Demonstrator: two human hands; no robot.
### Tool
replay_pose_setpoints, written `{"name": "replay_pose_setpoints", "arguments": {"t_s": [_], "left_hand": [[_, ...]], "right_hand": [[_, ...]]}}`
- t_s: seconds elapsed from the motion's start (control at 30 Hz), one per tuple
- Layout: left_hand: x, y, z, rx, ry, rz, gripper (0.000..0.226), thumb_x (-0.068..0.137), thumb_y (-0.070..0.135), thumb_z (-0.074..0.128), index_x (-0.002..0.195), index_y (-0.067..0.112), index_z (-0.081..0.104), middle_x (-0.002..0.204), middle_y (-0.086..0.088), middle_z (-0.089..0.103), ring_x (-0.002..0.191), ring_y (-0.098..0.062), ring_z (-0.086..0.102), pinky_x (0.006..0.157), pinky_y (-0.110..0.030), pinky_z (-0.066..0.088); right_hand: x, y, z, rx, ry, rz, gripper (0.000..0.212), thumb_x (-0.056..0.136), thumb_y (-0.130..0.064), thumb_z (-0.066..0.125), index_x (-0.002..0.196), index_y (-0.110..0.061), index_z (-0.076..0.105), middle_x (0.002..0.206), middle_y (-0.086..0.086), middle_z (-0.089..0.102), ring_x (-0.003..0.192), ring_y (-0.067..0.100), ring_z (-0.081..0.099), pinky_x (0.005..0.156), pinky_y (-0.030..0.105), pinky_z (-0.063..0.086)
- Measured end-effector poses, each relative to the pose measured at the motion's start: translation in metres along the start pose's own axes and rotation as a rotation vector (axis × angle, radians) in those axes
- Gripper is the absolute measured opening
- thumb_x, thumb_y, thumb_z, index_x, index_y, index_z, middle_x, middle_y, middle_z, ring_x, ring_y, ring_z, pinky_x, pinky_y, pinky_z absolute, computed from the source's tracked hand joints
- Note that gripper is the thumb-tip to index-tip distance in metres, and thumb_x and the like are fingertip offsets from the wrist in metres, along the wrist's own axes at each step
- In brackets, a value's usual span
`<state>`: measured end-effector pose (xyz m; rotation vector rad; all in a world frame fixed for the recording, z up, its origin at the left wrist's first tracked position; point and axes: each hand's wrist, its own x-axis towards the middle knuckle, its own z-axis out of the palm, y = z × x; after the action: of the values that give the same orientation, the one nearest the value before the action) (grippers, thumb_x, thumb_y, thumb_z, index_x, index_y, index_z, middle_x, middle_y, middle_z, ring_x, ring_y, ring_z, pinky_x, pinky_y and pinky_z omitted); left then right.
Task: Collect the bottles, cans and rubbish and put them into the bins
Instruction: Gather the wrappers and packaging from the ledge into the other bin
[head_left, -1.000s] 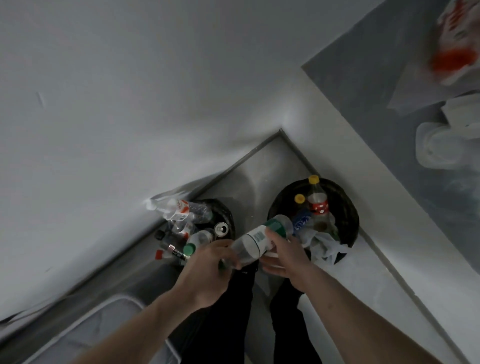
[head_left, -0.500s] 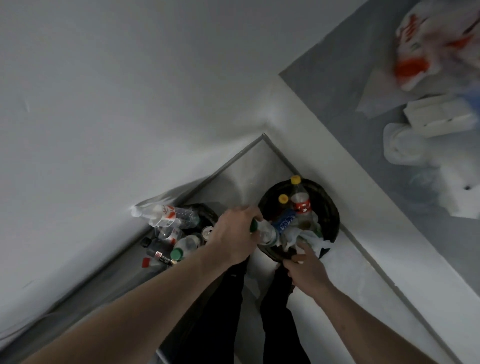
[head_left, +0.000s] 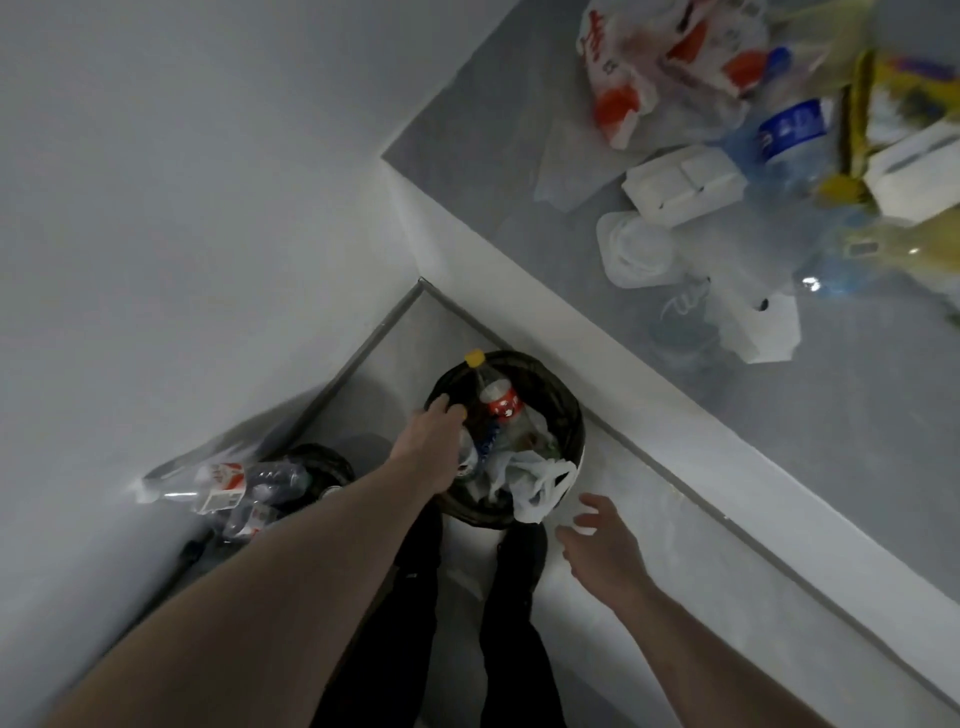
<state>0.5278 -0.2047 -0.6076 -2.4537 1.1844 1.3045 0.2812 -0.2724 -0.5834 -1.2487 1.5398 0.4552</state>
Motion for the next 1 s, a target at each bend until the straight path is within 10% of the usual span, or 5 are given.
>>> {"name": "replay_pose_setpoints", "arguments": {"t_s": [0.2, 0.67, 1.0], "left_hand": [[-0.026, 0.015, -0.012, -0.028, 0.024, -0.015, 0.084, 0.092, 0.008, 0.06, 0.16, 0.021, 0.012, 0.169, -0.008, -0.003, 0.152, -0.038, 0.014, 0.119, -0.043, 0.027], [-0.244, 0.076, -0.117, 0.049, 0.062, 0.148, 0.067, 0.085, 0.045, 0.032, 0.149, 0.028, 0.038, 0.167, 0.0, 0.018, 0.155, -0.019, 0.011, 0.122, -0.04, 0.026], [-0.346, 0.121, -0.201, 0.222, 0.151, 0.346, 0.067, 0.095, 0.04, 0.055, 0.156, 0.032, 0.028, 0.169, -0.002, 0.009, 0.155, -0.028, 0.007, 0.125, -0.044, 0.016]], "right_hand": [[-0.02, 0.01, -0.026, -0.032, 0.041, -0.047, 0.056, 0.09, -0.031, 0.068, 0.141, -0.027, 0.043, 0.127, -0.002, 0.056, 0.104, 0.019, 0.062, 0.08, 0.031, 0.051], [-0.227, -0.031, -0.135, -0.296, 0.112, -0.232, 0.072, 0.093, -0.032, 0.06, 0.157, -0.027, 0.028, 0.164, 0.0, 0.024, 0.148, 0.025, 0.03, 0.115, 0.037, 0.033], [-0.343, -0.008, -0.166, -0.362, 0.276, -0.195, 0.075, 0.094, -0.04, 0.059, 0.159, -0.028, 0.025, 0.169, -0.001, 0.004, 0.155, 0.026, 0.008, 0.122, 0.042, 0.026]]}}
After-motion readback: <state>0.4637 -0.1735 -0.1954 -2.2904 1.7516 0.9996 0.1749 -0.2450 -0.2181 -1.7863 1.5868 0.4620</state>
